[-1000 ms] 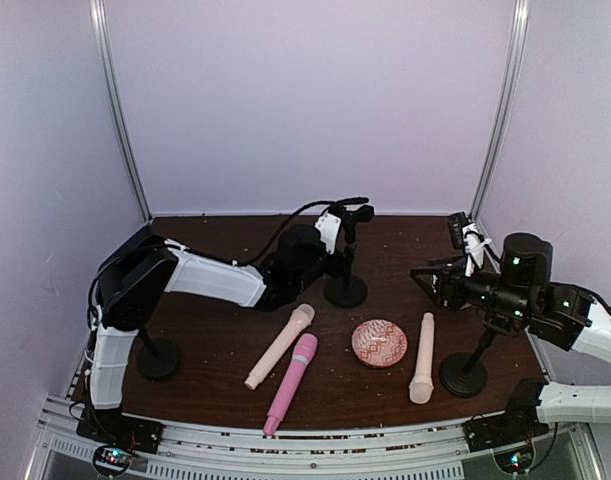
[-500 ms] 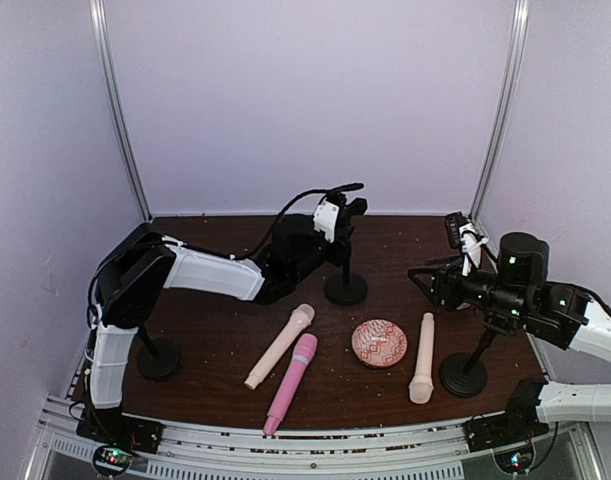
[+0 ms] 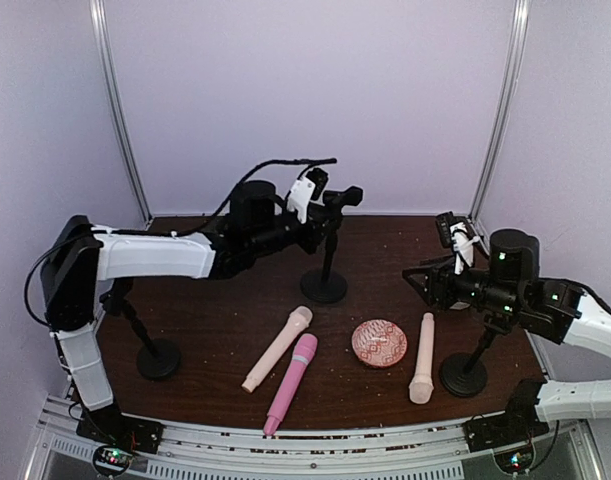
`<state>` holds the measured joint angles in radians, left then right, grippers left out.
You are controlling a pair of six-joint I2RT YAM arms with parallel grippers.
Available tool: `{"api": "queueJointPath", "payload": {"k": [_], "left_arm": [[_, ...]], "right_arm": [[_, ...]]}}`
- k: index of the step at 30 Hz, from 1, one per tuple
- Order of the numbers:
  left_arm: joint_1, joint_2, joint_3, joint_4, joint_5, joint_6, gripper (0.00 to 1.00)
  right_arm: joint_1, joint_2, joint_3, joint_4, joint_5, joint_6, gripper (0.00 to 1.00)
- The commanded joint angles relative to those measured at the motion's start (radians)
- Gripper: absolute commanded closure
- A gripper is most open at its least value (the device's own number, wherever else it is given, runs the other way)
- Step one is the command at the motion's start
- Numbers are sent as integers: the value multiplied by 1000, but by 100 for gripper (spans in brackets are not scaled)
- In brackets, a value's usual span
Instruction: Attach the microphones to the stand
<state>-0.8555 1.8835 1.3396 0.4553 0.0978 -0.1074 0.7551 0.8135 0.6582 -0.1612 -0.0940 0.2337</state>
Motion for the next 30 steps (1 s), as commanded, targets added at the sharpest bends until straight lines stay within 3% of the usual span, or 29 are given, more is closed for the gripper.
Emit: {"api": "queueJointPath", "payload": {"k": [1,5,10,12,16,30], "left_arm": [[31,-183,87,-110,212,-8,100],[44,-273,79,-188,290,-49,100],[74,-373,-34,-72,381,-179,100],[90,-395,-61,-35,412,-229,100],[123,-415,-102,29,481,-324,100],[128,-462,-174,85,543,-390,100]], "right_arm": [[6,46,102,46,-1,-25,48],[9,124,164,140,-101,-28,49],[41,253,229,231,-187,-42,49],[74,304,266,248,-211,-76,45],[131,417,380,225,-228,-148,42],[181,638,616,168,-210,-148,48]]}}
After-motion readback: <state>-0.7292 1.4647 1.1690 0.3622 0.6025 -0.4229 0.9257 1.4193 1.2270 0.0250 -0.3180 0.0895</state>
